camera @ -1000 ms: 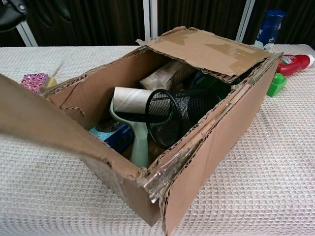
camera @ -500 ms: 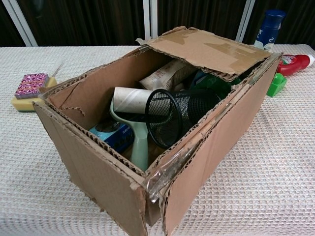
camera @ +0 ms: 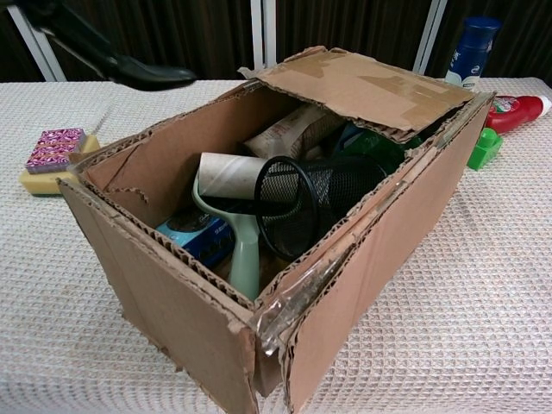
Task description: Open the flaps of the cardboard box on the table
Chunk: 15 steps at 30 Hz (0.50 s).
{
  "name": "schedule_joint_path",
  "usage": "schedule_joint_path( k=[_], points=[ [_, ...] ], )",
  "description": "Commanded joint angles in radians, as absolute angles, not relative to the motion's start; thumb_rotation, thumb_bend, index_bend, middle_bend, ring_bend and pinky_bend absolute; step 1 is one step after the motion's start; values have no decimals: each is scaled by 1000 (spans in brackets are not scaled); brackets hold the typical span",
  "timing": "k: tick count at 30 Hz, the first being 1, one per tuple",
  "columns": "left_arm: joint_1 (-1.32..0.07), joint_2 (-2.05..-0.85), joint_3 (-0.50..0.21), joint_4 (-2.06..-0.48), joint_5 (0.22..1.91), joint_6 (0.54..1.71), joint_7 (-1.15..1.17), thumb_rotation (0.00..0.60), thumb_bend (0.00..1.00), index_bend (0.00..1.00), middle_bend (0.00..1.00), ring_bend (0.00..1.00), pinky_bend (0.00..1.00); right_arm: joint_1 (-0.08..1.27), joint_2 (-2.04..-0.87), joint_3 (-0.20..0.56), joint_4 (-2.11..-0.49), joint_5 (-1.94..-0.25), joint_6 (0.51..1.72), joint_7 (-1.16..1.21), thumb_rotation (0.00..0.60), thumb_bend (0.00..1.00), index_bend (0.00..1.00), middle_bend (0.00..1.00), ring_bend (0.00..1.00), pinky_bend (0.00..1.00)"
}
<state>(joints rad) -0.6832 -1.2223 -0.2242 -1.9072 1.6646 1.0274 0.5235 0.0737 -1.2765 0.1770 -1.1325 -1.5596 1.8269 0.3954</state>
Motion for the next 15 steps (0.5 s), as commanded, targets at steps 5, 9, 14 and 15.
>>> schedule_joint_path(
  k=[5,9,14,15],
  points=[
    [-778,-1435,-255,-1689,1610,1040,619,311,250,0,11,24,183,66,-1278,182,-1110,-1545,1819,422,600,353,0,0,0,0],
    [-804,-1480,-247,-1632,1613,1036,635,311,249,0,11,24,181,64,-1282,186,-1093,-1534,1813,442,600,353,0,0,0,0],
    [-828,-1529,-249,-1584,1576,1028,624,311,249,0,11,24,180,63,-1290,189,-1068,-1523,1800,466,600,353,0,0,0,0],
    [-834,-1536,-250,-1575,1570,1024,628,311,249,0,11,24,180,63,-1292,189,-1064,-1523,1799,469,600,353,0,0,0,0]
  ],
)
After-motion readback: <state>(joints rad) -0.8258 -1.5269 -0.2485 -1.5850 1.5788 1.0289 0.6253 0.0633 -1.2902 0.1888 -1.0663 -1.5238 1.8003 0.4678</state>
